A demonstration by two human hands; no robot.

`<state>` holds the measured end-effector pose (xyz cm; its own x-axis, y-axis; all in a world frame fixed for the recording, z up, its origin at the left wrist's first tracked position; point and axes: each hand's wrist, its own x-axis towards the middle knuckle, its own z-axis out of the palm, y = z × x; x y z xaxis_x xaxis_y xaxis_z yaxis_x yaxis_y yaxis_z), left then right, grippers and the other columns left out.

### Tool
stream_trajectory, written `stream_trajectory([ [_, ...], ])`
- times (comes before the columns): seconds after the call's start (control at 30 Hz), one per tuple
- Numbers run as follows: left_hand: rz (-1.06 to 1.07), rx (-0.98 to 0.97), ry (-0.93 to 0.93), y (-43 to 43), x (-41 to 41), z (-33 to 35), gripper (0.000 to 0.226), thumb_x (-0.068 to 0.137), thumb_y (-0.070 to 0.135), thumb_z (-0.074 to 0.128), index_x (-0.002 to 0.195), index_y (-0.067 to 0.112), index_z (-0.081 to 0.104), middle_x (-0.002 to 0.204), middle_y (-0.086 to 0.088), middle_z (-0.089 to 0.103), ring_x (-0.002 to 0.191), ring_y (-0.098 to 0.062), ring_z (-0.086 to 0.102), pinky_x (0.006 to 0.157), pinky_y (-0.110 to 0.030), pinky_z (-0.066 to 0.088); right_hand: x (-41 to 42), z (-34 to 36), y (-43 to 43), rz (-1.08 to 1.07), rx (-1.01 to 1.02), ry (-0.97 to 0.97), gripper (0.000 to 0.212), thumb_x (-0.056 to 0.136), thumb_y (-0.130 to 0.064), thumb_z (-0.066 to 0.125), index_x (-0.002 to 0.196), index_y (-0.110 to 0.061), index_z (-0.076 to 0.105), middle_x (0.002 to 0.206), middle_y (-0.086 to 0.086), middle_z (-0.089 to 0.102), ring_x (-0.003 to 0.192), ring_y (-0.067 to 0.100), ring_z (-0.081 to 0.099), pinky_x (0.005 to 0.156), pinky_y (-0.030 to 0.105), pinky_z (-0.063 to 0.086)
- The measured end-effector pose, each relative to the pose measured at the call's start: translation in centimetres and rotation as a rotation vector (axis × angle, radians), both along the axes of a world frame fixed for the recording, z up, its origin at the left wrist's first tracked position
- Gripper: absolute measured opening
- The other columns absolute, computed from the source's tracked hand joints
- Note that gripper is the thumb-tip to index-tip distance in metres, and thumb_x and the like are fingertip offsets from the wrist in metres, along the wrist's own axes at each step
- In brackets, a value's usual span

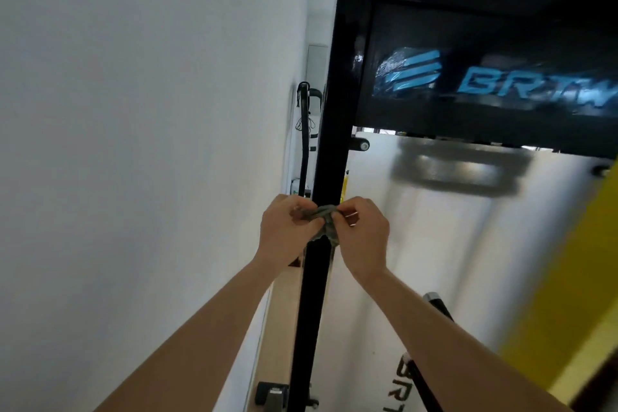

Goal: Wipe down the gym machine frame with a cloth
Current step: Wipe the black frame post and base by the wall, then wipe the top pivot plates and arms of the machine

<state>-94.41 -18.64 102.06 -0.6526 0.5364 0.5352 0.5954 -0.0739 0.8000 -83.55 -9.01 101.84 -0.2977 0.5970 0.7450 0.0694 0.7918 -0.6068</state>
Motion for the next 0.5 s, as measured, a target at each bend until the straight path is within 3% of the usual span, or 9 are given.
stream_trajectory([
  [0.1, 0.021, -0.04, 0.07, 0.0, 0.2, 2.5, 0.028, 0.08, 0.016, 0.082, 0.078, 0.039, 0.066, 0.093, 0.009, 0.061, 0.087, -0.013, 0.065, 0.081, -0.026, 0.054, 0.6, 2.2, 0.3, 0.011, -0.021, -0.025, 0.014, 0.083, -0.003, 0.073, 0.081, -0.016, 0.068, 0.081, -0.004, 0.066, 0.072, 0.005, 0.063, 0.066, 0.011, 0.045],
  [0.2, 0.035, -0.025, 0.119, -0.5, 1.0, 4.5, 0.023, 0.084, 0.017, 0.079, 0.08, 0.035, 0.066, 0.094, 0.009, 0.063, 0.086, -0.011, 0.062, 0.078, -0.022, 0.05, 2.0, 3.9, -0.3, 0.041, -0.069, 0.021, 0.018, 0.085, -0.005, 0.073, 0.08, -0.021, 0.066, 0.082, -0.006, 0.066, 0.072, 0.007, 0.064, 0.066, 0.022, 0.053],
  [0.37, 0.01, -0.047, 0.164, -3.5, 5.1, 2.7, 0.009, 0.092, 0.023, 0.07, 0.095, 0.031, 0.067, 0.103, 0.016, 0.067, 0.103, -0.007, 0.049, 0.08, -0.015, 0.04, 7.2, 2.1, -3.5, 0.121, -0.135, 0.051, 0.019, 0.086, -0.01, 0.074, 0.084, -0.026, 0.063, 0.087, -0.013, 0.065, 0.086, 0.005, 0.062, 0.071, 0.012, 0.047],
  [0.5, -0.184, -0.122, 0.081, -6.6, 9.1, -1.7, 0.014, 0.095, 0.016, 0.067, 0.092, 0.028, 0.062, 0.085, 0.018, 0.067, 0.085, -0.002, 0.065, 0.073, -0.013, 0.051, 12.2, -3.2, -6.3, 0.2, -0.379, -0.079, 0.014, 0.091, -0.015, 0.07, 0.086, -0.025, 0.062, 0.084, -0.014, 0.068, 0.088, 0.003, 0.064, 0.074, 0.016, 0.05],
])
